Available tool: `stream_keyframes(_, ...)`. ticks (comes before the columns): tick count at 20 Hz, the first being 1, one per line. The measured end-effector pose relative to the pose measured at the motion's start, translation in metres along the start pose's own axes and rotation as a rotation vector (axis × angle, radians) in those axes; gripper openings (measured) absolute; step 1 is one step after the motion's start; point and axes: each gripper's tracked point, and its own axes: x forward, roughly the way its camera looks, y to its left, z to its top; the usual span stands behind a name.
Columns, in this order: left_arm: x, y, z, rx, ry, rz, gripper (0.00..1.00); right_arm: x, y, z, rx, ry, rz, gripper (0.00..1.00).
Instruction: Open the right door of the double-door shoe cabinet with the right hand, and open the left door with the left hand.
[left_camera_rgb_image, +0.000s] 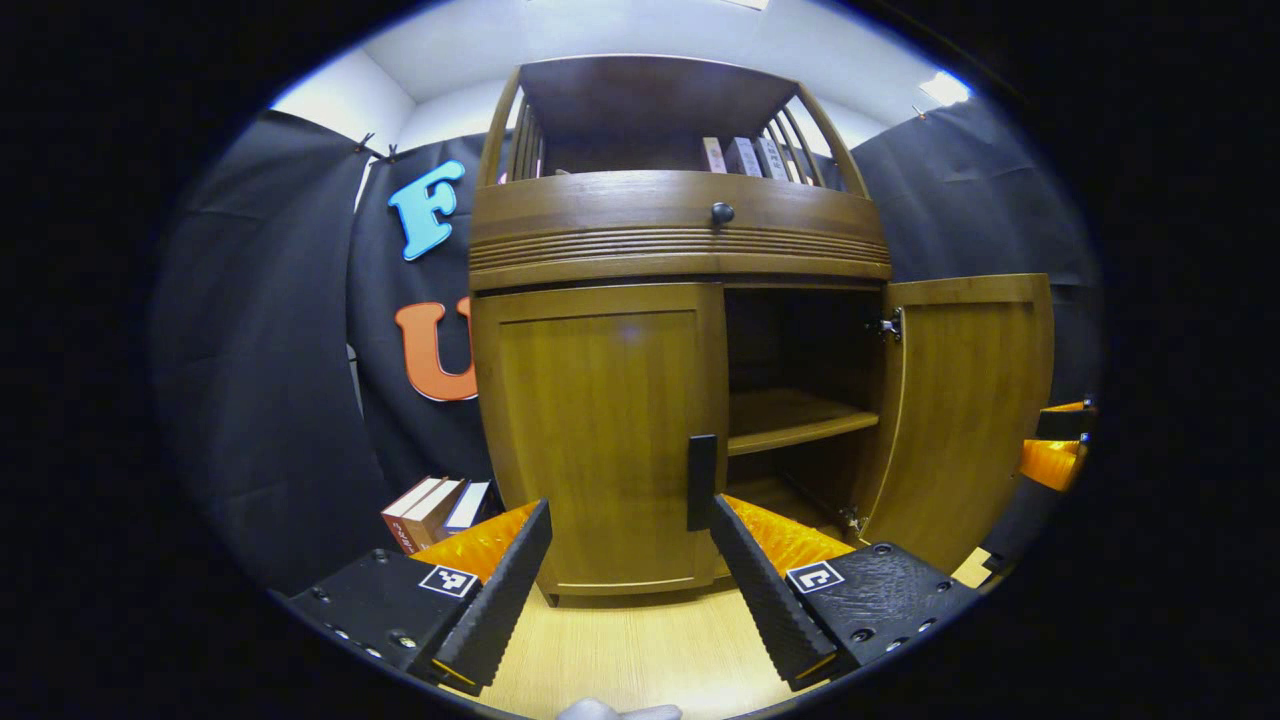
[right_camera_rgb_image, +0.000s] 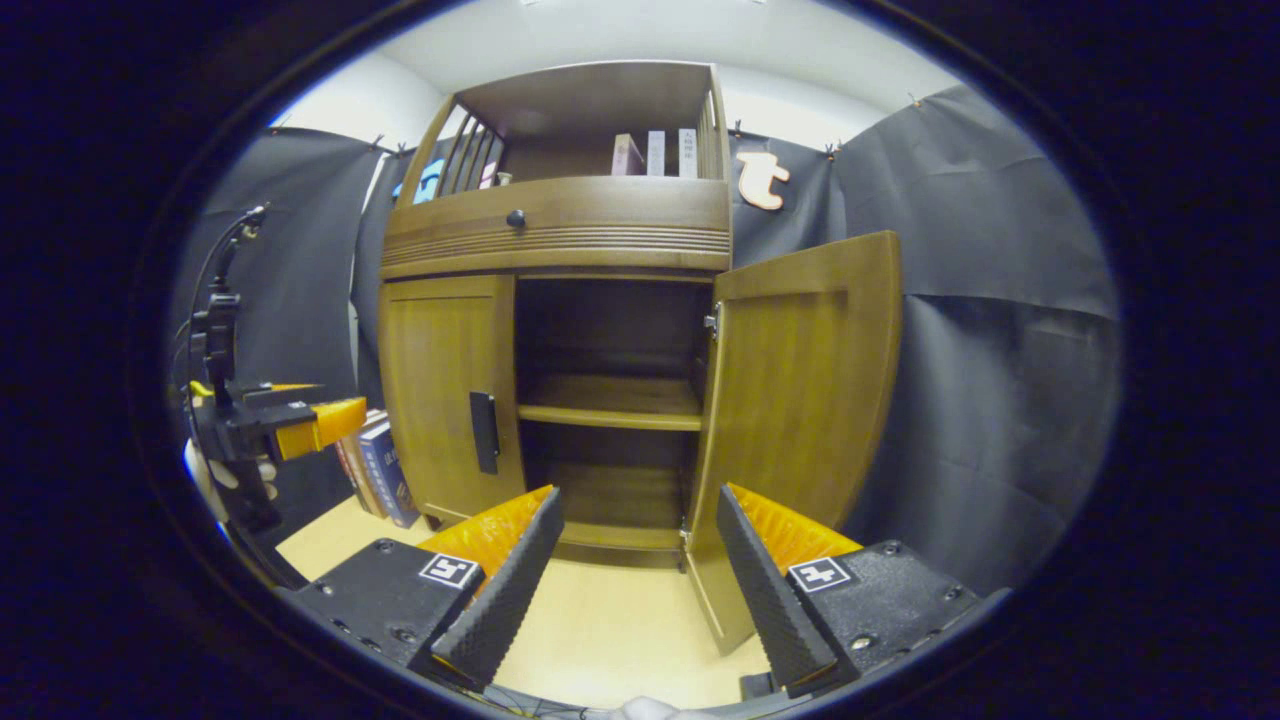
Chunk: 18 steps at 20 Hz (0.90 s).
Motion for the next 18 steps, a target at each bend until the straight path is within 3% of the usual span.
stream_keyframes(5, 0.008, -0.002, -0.003, 0.001, -0.009, 0.008, 0.96, 0.016, 0.021, 0.001, 0.047, 0.018, -0.003, 0.98)
stream_keyframes(6, 0.013, -0.003, -0.005, -0.001, -0.009, 0.006, 1.0, 0.017, 0.022, 0.004, 0.045, 0.018, -0.002, 0.98)
stream_keyframes(8, 0.024, -0.009, -0.008, -0.009, -0.012, 0.005, 0.96, 0.019, 0.02, 0.009, 0.038, 0.018, -0.009, 0.98)
stream_keyframes(11, 0.051, -0.027, -0.017, -0.029, -0.008, -0.025, 1.0, 0.02, 0.017, 0.015, 0.015, 0.028, -0.027, 0.98)
stream_keyframes(18, 0.137, -0.07, -0.04, -0.079, 0.021, -0.085, 0.95, 0.014, 0.009, 0.029, -0.036, 0.044, -0.077, 0.98)
